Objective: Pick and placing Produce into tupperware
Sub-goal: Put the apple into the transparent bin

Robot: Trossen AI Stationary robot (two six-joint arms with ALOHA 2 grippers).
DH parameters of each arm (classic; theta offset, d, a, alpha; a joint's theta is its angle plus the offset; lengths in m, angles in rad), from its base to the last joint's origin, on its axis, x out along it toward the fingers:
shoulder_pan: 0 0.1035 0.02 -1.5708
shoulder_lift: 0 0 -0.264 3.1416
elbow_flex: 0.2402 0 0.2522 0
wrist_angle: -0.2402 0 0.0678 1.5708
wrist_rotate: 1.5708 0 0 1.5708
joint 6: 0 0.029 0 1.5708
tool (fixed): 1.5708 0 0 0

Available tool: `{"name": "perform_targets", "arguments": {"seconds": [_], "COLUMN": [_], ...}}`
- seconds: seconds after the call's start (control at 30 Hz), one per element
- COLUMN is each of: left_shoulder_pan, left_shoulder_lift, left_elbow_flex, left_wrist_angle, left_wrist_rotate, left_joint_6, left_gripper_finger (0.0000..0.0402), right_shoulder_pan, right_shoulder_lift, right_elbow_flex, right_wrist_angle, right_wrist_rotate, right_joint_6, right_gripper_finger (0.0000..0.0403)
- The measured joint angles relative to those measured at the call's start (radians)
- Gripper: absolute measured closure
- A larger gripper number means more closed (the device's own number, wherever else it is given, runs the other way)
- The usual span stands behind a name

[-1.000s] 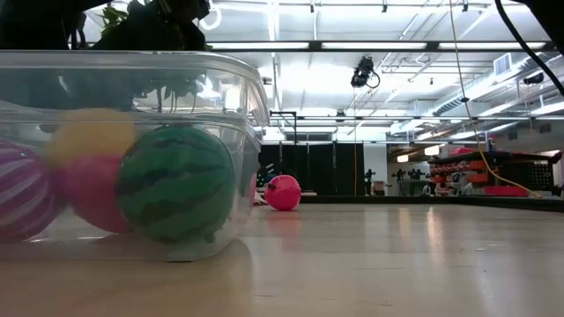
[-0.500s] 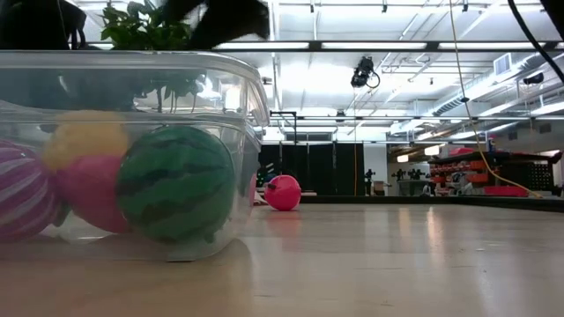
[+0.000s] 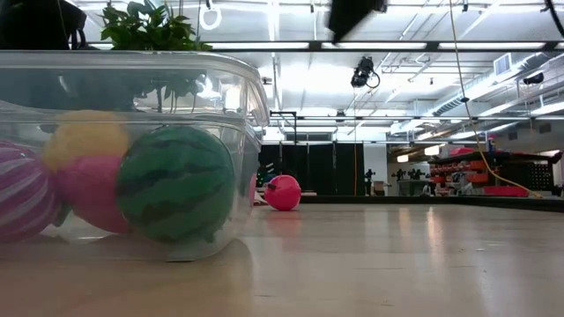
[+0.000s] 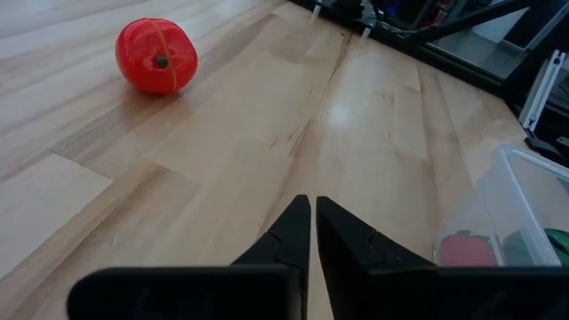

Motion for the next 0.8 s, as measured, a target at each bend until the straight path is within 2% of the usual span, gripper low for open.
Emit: {"name": "perform_targets", "arguments": {"seconds": [0.23,0.4,0.63,0.8], "left_shoulder_pan": [0.000,0.000,0.000,0.000], "left_shoulder_lift": [0.000,0.000,0.000,0.000], "left_elbow_flex": [0.000,0.000,0.000,0.000], "left_wrist_angle": [0.000,0.001,0.002,0.002], "left_wrist_rotate": [0.000,0.000,0.000,-0.001], "left_joint_6": [0.000,-0.001,-0.003,-0.008], "left_gripper_finger": [0.0373,0.0366,0.0371,0.0372], "right_shoulder_pan": [0.023,0.019,-0.048,-0.108], "right_shoulder_lift": [-0.244,-0.375,-0.447,-0.451], "right_elbow_flex": [-0.453,-0.661,-0.758,-0.732], "right_wrist_angle": [0.185,0.360,0.442,0.464], "right_wrist_rotate": [-0.013,-0.003,0.000,-0.013], "right_joint_6": [0.311,0.472,0.469,0.325], "right_gripper_finger": [0.0194,0.0193,0.0193,0.0193]}}
